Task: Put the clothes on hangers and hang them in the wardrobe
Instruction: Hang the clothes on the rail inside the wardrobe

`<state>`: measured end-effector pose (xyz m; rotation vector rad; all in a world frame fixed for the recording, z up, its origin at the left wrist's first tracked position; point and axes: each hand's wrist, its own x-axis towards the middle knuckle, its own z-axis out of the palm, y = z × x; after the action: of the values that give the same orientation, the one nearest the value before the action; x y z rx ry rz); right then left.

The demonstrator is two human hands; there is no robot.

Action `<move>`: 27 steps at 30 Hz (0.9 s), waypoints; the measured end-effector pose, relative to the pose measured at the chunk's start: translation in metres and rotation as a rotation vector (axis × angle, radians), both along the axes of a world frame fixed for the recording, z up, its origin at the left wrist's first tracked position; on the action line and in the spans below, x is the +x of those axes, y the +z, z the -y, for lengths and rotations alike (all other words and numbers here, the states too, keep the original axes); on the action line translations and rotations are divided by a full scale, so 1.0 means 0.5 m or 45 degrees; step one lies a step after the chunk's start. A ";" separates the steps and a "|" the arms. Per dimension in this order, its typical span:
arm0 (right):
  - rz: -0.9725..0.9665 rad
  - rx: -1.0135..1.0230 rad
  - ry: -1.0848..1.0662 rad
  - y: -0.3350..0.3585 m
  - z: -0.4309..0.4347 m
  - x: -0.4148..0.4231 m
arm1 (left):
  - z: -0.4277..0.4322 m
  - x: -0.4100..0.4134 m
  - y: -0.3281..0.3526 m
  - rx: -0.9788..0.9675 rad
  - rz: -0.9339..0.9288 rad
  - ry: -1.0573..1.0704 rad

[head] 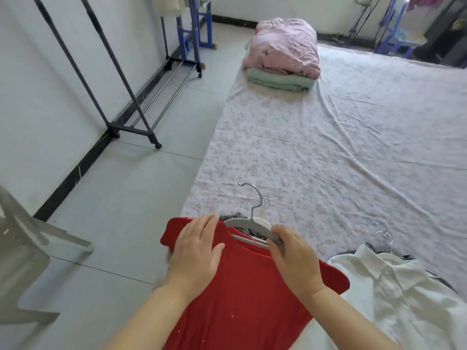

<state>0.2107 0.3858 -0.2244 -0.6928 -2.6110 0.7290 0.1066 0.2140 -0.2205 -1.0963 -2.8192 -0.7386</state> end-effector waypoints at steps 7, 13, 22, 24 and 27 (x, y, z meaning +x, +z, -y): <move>-0.248 0.119 0.255 0.262 0.112 0.012 | 0.129 0.031 0.210 0.127 -0.300 0.189; -0.420 0.074 0.680 0.427 0.206 -0.002 | 0.275 0.107 0.340 0.222 -0.487 0.419; -0.437 -0.062 1.404 0.545 0.492 0.021 | 0.560 0.371 0.467 0.088 -0.589 1.096; -0.433 -0.095 1.569 0.558 0.580 0.046 | 0.630 0.453 0.482 0.080 -0.561 1.258; -0.463 -0.117 1.800 0.578 0.723 0.103 | 0.732 0.582 0.501 0.012 -0.595 1.483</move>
<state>0.2622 0.0241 0.0649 1.3193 -2.3677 1.1219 0.3975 -0.1519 0.0299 0.4070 -2.3965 -0.2898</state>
